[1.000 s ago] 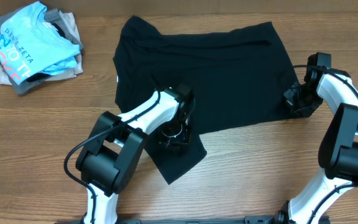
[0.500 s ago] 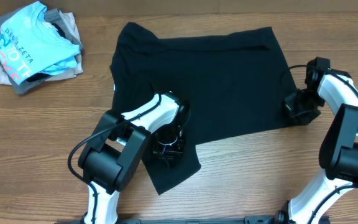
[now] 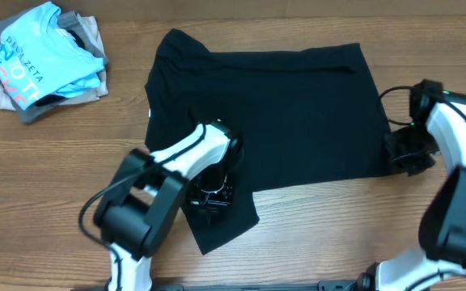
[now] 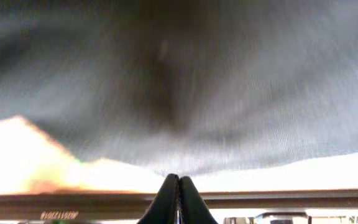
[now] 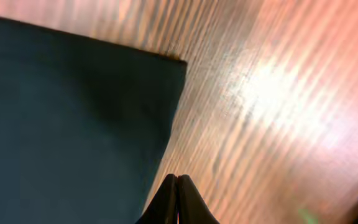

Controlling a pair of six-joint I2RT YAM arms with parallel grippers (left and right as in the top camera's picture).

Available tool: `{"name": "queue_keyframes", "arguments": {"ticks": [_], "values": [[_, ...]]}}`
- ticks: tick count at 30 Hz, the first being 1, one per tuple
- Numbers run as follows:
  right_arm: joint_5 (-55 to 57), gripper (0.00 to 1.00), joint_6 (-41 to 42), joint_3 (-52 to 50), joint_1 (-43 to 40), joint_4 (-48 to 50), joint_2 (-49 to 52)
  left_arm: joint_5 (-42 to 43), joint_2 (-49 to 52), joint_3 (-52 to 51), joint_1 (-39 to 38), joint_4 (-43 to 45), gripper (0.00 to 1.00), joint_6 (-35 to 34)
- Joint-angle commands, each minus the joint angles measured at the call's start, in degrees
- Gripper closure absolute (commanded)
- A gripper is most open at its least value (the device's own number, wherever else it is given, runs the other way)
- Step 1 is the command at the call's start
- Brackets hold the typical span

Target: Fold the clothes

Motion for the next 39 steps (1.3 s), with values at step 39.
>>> {"name": "queue_keyframes", "arguments": {"ticks": [39], "values": [[-11.8,0.96,-12.9,-18.7,0.3,26.9,0.0,1.9,-11.1,-16.9,-0.1,24.0,0.96,-5.2]]}}
